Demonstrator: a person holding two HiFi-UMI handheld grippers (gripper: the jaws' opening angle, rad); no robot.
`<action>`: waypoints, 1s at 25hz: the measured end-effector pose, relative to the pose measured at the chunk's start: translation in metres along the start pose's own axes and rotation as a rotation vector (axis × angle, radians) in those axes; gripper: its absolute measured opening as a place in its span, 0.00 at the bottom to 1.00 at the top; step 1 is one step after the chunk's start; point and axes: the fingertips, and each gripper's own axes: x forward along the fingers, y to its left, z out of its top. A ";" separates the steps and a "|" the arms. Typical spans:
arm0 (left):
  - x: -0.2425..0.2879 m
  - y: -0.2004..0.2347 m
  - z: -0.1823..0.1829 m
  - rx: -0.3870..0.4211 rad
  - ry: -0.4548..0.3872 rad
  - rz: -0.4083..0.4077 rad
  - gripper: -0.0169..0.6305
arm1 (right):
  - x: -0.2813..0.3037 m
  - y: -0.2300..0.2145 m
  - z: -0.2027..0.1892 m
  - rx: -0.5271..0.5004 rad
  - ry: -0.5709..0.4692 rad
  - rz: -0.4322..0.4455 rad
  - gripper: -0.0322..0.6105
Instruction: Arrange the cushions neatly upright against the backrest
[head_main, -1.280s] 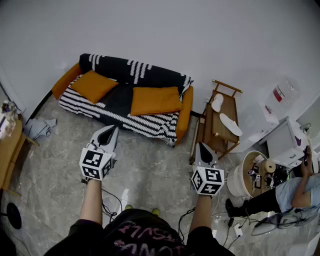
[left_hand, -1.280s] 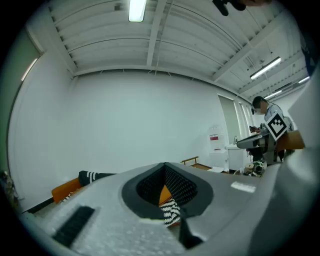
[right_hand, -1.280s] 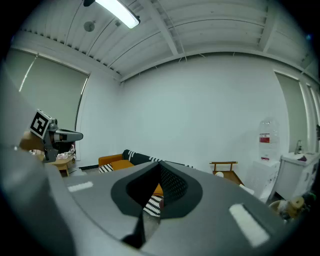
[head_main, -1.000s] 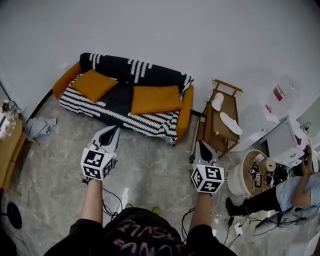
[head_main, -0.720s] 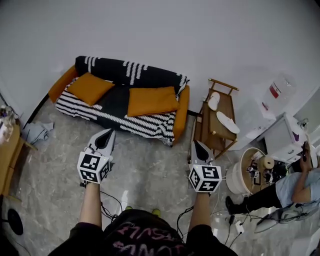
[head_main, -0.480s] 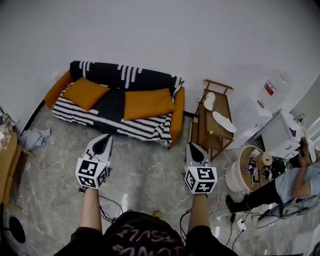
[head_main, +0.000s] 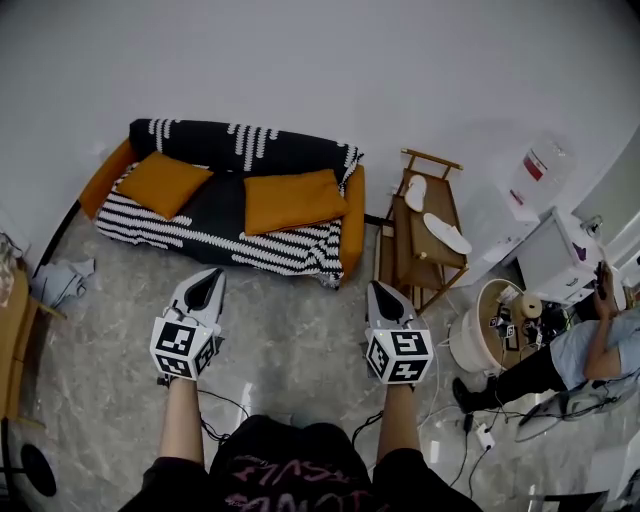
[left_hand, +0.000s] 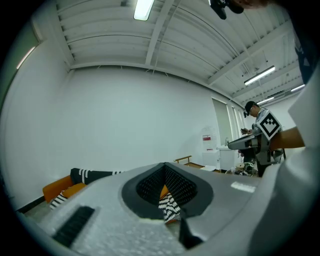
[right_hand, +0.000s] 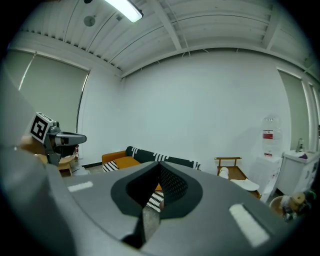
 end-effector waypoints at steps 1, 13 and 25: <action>0.000 0.003 0.000 -0.001 -0.003 0.002 0.03 | 0.004 0.003 0.000 -0.001 -0.002 0.004 0.07; 0.042 0.044 -0.019 -0.008 0.021 0.009 0.03 | 0.083 -0.006 -0.011 0.043 0.006 0.043 0.07; 0.198 0.119 -0.038 -0.036 0.100 0.048 0.03 | 0.244 -0.087 -0.003 0.042 0.064 0.043 0.07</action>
